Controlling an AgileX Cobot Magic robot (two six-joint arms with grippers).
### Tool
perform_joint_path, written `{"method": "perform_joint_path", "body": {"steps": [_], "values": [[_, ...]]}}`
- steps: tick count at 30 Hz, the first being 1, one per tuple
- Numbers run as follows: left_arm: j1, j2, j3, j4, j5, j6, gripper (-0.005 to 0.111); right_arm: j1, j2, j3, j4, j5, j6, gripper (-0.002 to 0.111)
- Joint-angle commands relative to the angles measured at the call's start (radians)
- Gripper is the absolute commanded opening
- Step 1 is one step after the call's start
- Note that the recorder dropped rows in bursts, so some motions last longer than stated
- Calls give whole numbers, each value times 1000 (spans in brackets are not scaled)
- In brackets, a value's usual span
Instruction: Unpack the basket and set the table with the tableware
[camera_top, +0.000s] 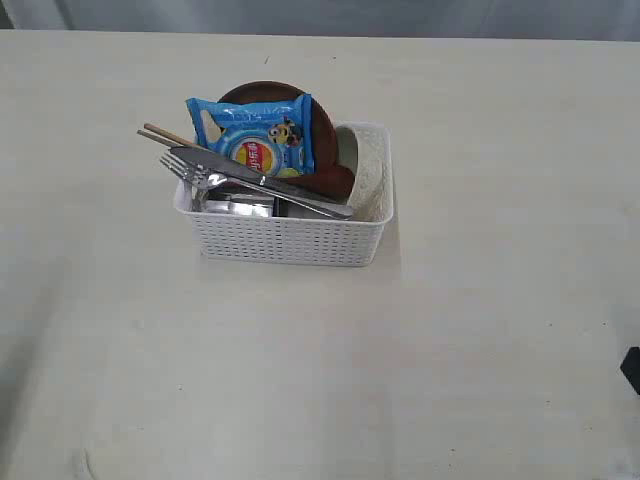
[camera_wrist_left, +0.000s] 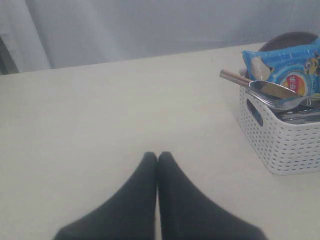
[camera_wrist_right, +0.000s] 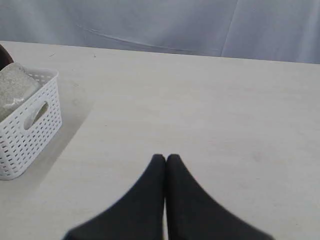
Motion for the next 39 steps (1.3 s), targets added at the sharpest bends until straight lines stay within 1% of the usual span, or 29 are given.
{"method": "perform_joint_path", "body": {"steps": [1,6,8,15,17,23,27,28,29,30,32,33,35,37,39], "values": [[-2,-4,3,3,-9,2,0,-3,-5,-3,2,-8,-2,0],[-2,-4,3,3,-9,2,0,-3,-5,-3,9,-15,-1,0],[-2,-4,3,3,-9,2,0,-3,-5,-3,39,-58,-1,0],[-2,-4,3,3,-9,2,0,-3,-5,-3,71,-384,-1,0],[-2,-4,3,3,-9,2,0,-3,-5,-3,71,-454,-1,0],[-2,-4,3,3,-9,2,0,-3,-5,-3,71,-572,-1,0],[-2,-4,3,3,-9,2,0,-3,-5,-3,71,-786,11,0],[-2,-4,3,3,-9,2,0,-3,-5,-3,73,-793,69,0],[-2,-4,3,3,-9,2,0,-3,-5,-16,73,-739,95,0],[-2,-4,3,3,-9,2,0,-1,-5,-72,71,-603,108,0],[-2,-4,3,3,-9,2,0,1,31,-191,58,-405,100,0],[-2,-4,3,3,-9,2,0,1,51,-222,56,-380,91,0],[-2,-4,3,3,-9,2,0,1,195,-378,56,-249,66,0],[-2,-4,3,3,-9,2,0,3,305,-461,56,-169,18,0],[-2,-4,3,3,-9,2,0,29,438,-562,56,-37,-53,0]]}}
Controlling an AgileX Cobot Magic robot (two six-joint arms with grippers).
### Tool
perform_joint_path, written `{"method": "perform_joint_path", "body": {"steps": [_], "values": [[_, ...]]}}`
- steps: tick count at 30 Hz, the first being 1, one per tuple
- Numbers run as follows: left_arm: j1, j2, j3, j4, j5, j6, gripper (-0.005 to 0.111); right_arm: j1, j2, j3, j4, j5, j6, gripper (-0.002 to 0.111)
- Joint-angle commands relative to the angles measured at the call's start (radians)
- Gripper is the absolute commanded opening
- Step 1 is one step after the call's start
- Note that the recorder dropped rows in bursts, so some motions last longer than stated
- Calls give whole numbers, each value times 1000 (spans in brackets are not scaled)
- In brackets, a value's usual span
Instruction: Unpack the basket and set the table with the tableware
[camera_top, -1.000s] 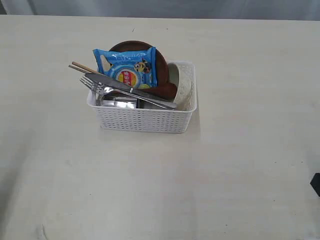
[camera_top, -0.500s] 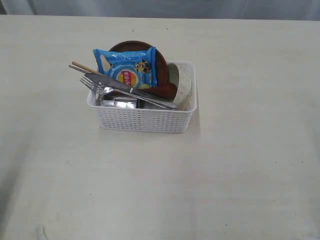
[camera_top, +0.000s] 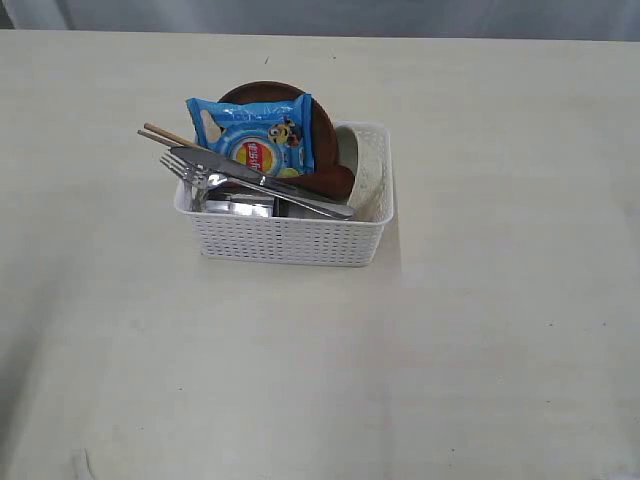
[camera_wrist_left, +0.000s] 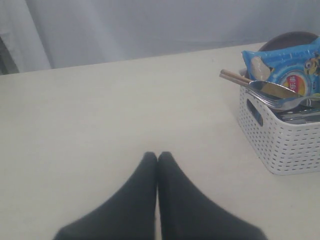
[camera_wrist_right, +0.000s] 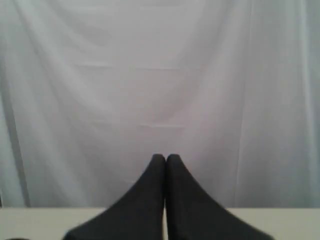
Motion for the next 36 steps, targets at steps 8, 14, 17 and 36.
{"method": "perform_joint_path", "body": {"steps": [8,14,17,36], "values": [[-2,-4,3,3,-9,2,0,214,506,-368,-15,498,-237,0],[-2,-4,3,3,-9,2,0,323,509,-368,-15,489,-237,0],[-2,-4,3,3,-9,2,0,366,501,-368,-12,491,-236,0],[-2,-4,3,-7,-19,2,0,419,503,-350,48,546,-236,0]]}}
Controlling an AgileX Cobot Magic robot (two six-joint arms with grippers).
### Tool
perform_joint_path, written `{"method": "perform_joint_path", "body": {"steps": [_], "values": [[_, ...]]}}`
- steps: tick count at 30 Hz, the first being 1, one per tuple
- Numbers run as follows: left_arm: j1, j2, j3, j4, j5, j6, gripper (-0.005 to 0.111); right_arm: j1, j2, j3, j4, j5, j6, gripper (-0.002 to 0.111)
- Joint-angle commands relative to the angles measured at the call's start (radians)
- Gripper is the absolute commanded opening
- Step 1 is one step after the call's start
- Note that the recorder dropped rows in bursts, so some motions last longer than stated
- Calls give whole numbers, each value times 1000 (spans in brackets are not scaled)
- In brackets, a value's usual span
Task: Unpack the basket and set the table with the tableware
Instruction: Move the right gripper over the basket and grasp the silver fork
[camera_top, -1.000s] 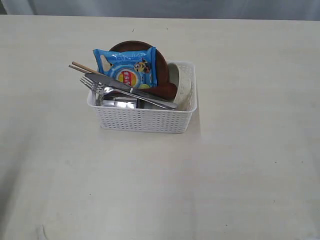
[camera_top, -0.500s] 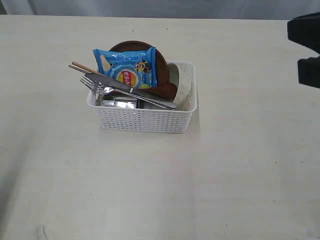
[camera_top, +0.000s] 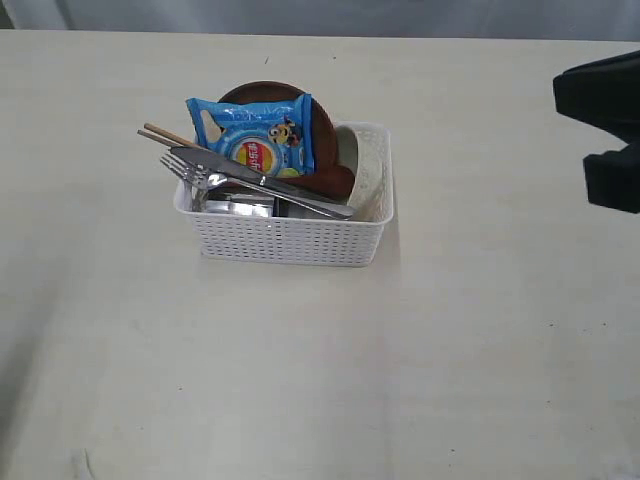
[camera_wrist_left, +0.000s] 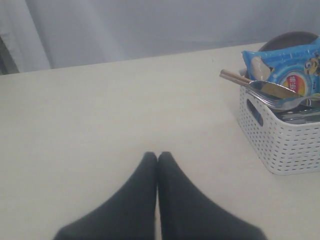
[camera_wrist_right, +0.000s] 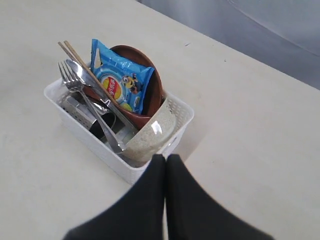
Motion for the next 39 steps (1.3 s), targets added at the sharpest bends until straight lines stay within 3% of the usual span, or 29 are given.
{"method": "perform_joint_path", "body": {"steps": [1,6,9,18,27,33,39], "values": [[-2,-4,3,-30,-34,2,0,3,0,20,23,-16,-8,0],[-2,-4,3,-164,-173,2,0,9,87,12,26,-47,-10,0],[-2,-4,3,-166,-213,2,0,52,207,-42,19,-37,-45,0],[-2,-4,3,-166,-209,2,0,175,637,-381,16,118,-173,1],[-2,-4,3,-162,-209,2,0,181,1058,-876,18,461,-290,38],[-2,-4,3,-162,-209,3,0,186,1229,-1031,19,506,-363,40],[-2,-4,3,-162,-211,3,0,190,1306,-1041,19,513,-370,40]]}}
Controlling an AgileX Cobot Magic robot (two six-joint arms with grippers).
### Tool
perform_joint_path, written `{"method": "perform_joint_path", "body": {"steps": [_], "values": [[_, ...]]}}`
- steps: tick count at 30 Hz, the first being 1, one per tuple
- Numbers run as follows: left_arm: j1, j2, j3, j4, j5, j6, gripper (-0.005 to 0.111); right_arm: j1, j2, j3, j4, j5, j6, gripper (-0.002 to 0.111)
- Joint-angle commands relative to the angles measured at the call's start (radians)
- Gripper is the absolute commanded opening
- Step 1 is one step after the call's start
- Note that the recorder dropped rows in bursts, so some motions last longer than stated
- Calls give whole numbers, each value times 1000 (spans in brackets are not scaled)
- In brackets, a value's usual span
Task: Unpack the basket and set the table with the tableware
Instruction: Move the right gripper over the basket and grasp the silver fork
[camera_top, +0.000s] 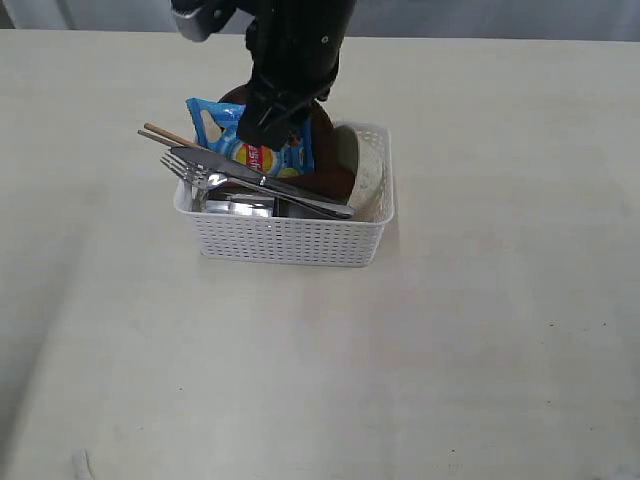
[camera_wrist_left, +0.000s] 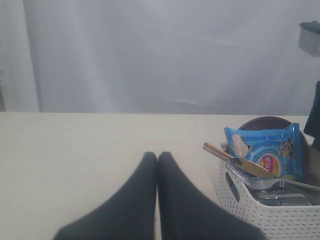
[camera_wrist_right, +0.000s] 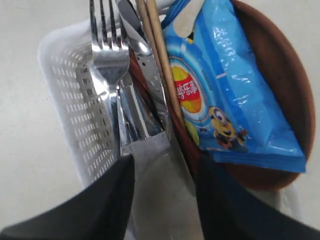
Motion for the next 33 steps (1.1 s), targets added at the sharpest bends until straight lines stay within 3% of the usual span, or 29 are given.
{"method": "perform_joint_path", "body": {"steps": [1,33], "values": [[-2,-4,3,-4,-11,3,0,6,36,-11,-3,15,-17,40],[-2,-4,3,-4,-9,3,0,48,141,-11,18,-16,-28,37]]}}
